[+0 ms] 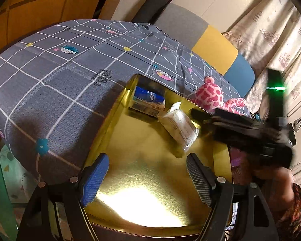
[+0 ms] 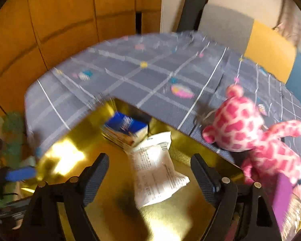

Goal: Organize soft objects
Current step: 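Drop the Tempo pack into the tray with left tool while right tool drops packet, then return the right tool to the pile and grasp the yellow sponge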

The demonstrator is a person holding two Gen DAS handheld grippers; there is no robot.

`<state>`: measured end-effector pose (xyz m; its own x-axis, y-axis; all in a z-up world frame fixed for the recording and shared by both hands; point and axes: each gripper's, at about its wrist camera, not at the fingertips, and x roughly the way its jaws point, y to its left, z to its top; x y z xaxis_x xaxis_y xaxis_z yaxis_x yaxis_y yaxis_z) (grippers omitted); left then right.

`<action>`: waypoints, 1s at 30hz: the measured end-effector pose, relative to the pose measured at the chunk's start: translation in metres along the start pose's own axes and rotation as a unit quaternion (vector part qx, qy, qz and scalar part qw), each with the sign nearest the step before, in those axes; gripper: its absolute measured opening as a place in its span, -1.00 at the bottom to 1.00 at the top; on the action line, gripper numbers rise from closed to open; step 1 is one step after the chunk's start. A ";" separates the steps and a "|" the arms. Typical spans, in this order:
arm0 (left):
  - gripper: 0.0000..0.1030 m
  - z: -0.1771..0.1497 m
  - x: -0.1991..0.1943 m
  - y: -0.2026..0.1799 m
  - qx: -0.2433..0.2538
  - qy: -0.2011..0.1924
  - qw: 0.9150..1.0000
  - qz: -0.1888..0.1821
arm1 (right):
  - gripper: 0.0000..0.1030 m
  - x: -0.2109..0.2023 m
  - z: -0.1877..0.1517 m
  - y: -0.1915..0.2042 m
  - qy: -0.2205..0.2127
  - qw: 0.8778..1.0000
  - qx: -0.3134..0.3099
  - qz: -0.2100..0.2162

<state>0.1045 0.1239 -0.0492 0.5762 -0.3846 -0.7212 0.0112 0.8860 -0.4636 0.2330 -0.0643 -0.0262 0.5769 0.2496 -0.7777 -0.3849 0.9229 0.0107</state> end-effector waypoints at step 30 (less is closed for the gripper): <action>0.56 -0.062 0.021 -0.211 0.201 0.079 0.963 -0.160 | 0.86 -0.231 -0.271 -0.313 -0.071 0.897 0.346 -0.266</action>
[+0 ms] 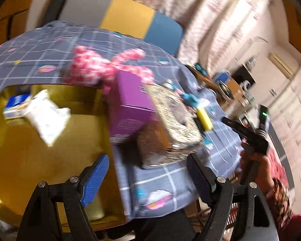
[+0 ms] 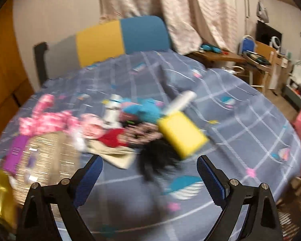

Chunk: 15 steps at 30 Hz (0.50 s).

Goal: Organize soft objects
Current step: 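Return the right tool to the pile and grasp the yellow sponge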

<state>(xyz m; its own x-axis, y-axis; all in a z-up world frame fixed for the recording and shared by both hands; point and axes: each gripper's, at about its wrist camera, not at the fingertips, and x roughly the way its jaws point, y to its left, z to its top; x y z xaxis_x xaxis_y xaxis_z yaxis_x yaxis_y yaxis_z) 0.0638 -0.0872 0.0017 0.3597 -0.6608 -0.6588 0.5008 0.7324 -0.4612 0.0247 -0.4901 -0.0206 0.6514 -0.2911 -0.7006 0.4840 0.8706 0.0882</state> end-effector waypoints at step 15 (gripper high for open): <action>0.56 0.005 0.042 -0.095 0.093 0.050 0.994 -0.032 | 0.86 0.116 0.041 -0.052 0.083 0.994 -0.056 -0.031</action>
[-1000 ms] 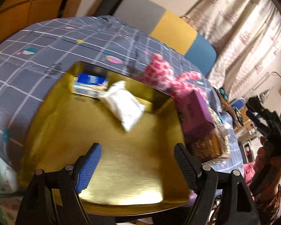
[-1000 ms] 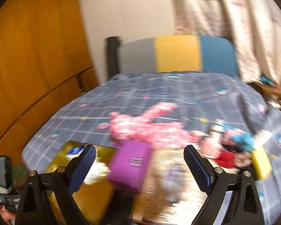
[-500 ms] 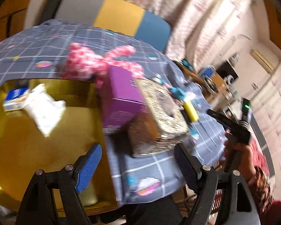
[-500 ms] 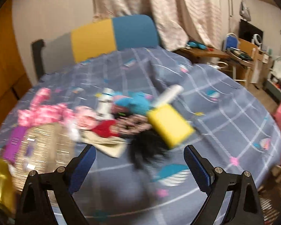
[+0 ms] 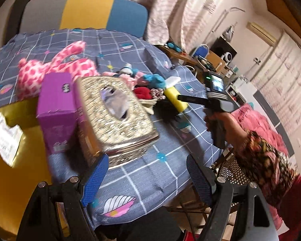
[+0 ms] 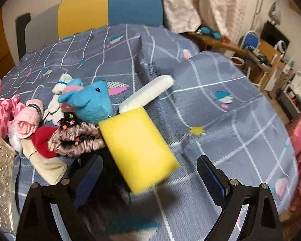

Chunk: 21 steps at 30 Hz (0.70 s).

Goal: Organize soft objects
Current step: 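Return the right tool to the pile and grasp the yellow sponge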

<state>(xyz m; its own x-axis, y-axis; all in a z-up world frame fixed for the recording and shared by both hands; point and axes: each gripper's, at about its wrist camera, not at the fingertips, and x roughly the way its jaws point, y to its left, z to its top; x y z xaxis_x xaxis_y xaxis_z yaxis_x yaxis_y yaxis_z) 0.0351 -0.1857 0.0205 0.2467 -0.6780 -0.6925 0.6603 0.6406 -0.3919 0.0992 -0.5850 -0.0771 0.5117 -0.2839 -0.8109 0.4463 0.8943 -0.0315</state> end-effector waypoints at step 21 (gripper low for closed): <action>0.56 0.081 0.103 -0.099 0.112 0.056 0.992 0.032 | 0.33 -0.024 -0.041 -0.038 0.022 0.999 -0.011 0.048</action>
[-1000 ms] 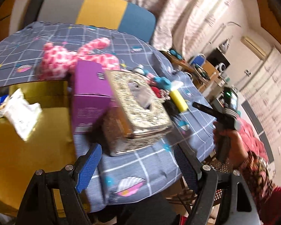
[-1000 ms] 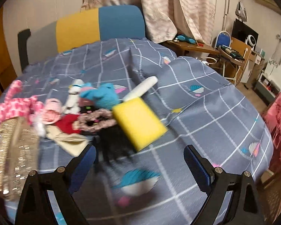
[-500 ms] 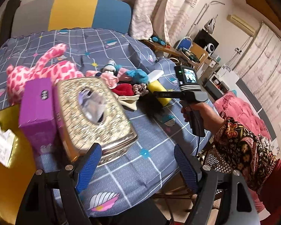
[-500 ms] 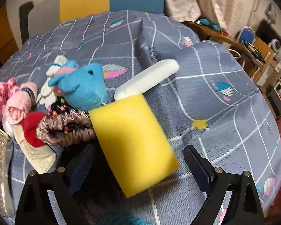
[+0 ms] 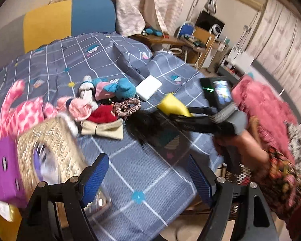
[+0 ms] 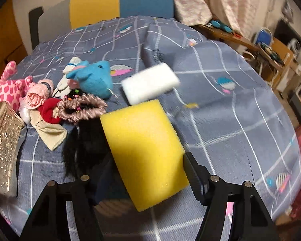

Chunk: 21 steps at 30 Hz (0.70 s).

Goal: Organize soft objects
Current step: 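Return the right tool to the pile and grasp the yellow sponge, then grasp the pink satin scrunchie with the left tool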

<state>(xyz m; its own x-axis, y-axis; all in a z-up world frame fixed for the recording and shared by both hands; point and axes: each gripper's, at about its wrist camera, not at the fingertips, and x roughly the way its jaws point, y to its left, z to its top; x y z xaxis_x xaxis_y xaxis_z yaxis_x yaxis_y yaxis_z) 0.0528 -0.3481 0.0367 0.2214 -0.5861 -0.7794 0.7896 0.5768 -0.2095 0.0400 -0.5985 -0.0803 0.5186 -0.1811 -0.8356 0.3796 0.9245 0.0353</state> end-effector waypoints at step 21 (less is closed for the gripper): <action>0.55 0.082 0.194 -0.004 0.103 0.115 0.976 0.155 | 0.33 -0.009 -0.007 -0.045 -0.029 0.985 0.141 0.098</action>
<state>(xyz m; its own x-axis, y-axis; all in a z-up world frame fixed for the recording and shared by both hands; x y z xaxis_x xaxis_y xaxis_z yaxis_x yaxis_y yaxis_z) 0.1399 -0.5107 -0.0648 0.3523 -0.2450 -0.9033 0.8089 0.5651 0.1622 0.0125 -0.6363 -0.0787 0.6434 -0.0349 -0.7648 0.4611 0.8151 0.3507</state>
